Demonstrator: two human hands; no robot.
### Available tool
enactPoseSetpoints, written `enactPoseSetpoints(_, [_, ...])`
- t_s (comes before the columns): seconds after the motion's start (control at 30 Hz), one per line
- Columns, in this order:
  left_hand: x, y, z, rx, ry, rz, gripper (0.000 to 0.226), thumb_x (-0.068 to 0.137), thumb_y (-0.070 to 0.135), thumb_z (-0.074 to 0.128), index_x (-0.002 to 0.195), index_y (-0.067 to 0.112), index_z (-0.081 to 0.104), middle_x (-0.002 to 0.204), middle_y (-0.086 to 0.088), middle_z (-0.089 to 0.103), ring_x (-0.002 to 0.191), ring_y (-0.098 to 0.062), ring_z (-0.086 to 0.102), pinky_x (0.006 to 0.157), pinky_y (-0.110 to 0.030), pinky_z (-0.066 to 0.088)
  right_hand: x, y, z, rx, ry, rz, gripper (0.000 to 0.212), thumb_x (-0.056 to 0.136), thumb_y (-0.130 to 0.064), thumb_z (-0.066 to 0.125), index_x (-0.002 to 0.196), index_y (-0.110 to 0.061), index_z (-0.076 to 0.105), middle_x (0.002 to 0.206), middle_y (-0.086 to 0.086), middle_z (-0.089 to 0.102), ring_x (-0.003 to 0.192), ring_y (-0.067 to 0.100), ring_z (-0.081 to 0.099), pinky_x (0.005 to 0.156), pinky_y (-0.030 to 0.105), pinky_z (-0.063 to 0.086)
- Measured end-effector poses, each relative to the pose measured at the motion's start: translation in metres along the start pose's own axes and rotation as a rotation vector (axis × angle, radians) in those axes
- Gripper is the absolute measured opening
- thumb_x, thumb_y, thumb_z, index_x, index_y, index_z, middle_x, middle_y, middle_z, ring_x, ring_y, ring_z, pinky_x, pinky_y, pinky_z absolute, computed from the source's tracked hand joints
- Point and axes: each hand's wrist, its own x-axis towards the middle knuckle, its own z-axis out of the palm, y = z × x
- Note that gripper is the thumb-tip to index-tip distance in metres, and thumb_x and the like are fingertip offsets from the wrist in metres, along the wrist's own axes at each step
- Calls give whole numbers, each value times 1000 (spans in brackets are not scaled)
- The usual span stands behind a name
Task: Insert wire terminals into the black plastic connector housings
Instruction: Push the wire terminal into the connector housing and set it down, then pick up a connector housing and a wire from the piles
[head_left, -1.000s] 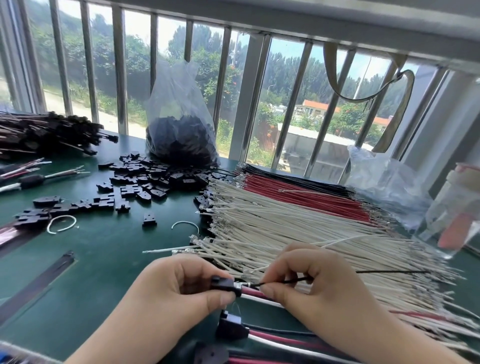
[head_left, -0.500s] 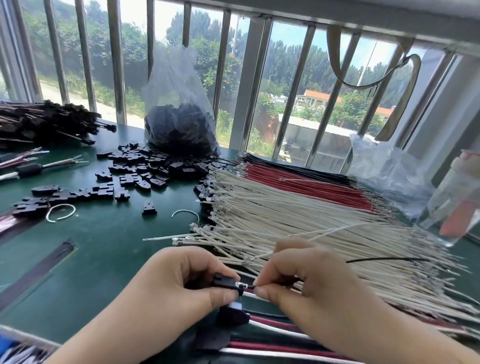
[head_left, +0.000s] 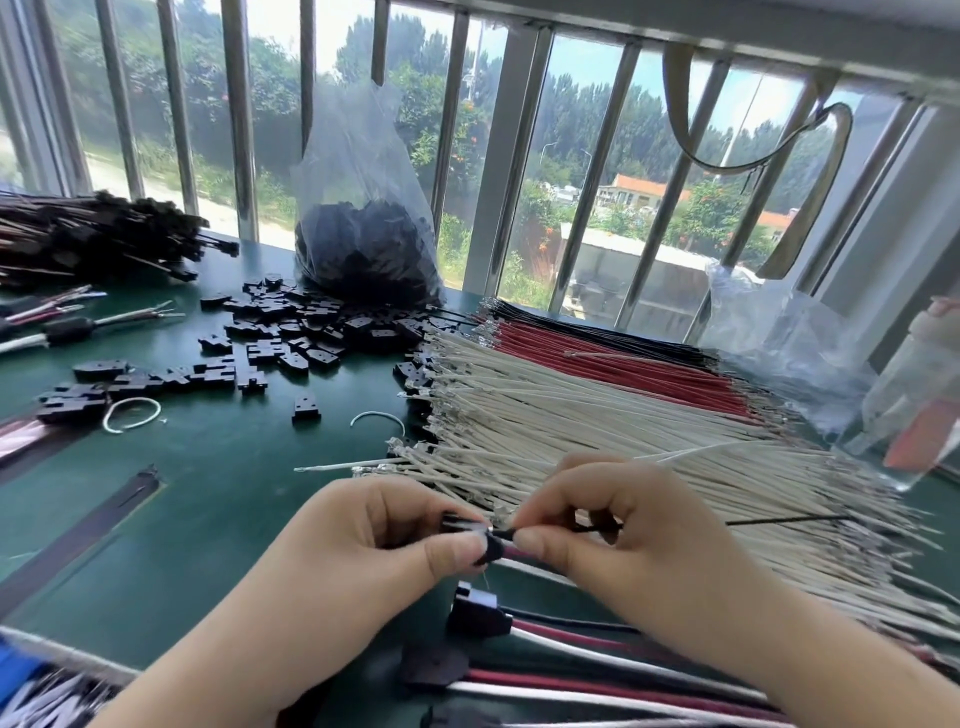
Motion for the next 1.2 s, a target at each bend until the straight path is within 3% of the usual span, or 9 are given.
enactPoseSetpoints(0.17, [0,0,3,-21,51,-11,30,52,47,68,76,31,76,74,2,76,74,-10,72,74,-26,53,-2,4,-5,-42,2,8,15,79,-22,74,84,-36,74,75,-24,65,75,-2,60,65,6,39])
enactPoseSetpoints(0.3, [2,-4,3,79,72,-7,20,62,49,79,74,34,75,71,5,75,70,-11,70,77,-35,55,-3,6,4,-60,59,-47,11,79,-16,73,77,-26,74,70,-19,60,68,-1,57,60,6,37])
enactPoseSetpoints(0.5, [2,-4,4,129,76,50,15,59,38,71,73,40,74,74,7,75,71,-9,70,74,-31,56,-4,6,12,-74,20,-99,9,79,-17,71,79,-26,71,73,-14,59,71,5,57,60,9,38])
enactPoseSetpoints(0.67, [1,-1,3,-37,85,60,31,51,45,86,75,27,76,74,-3,75,69,-14,71,63,-20,55,3,5,-1,-32,42,-82,13,80,-17,73,82,-30,71,69,-24,60,68,-4,57,61,4,37])
enactPoseSetpoints(0.8, [1,-4,-1,-115,46,60,30,62,48,74,74,21,75,72,-8,73,72,-16,69,76,-29,51,3,10,-16,8,-120,27,10,81,-25,73,72,-29,73,68,-19,66,61,-5,55,60,7,41])
enactPoseSetpoints(0.9, [1,-9,-6,-279,173,89,34,63,43,65,75,13,74,70,-16,70,72,-22,65,83,-38,44,-1,19,-35,56,-300,149,6,84,-33,69,82,-34,74,71,-13,67,64,-2,56,64,16,45])
enactPoseSetpoints(1.0, [3,-14,-5,-269,298,169,35,60,45,64,75,15,74,65,-12,68,66,-22,63,78,-39,49,-3,23,-36,55,-534,160,26,95,-27,56,109,-46,66,96,-25,70,97,-7,62,93,15,44])
enactPoseSetpoints(1.1, [6,-17,-14,-278,531,302,27,67,42,63,74,18,73,56,-6,62,57,-19,59,65,-27,54,-1,29,-25,76,-365,143,41,93,-14,54,105,-52,63,93,-22,71,86,0,67,86,18,50])
enactPoseSetpoints(1.2, [11,-19,-46,45,705,295,12,83,25,67,75,32,73,59,2,66,55,-6,60,59,-9,49,4,37,-18,-261,-133,-58,25,87,-35,63,102,-54,61,86,-34,62,84,-10,60,75,5,43])
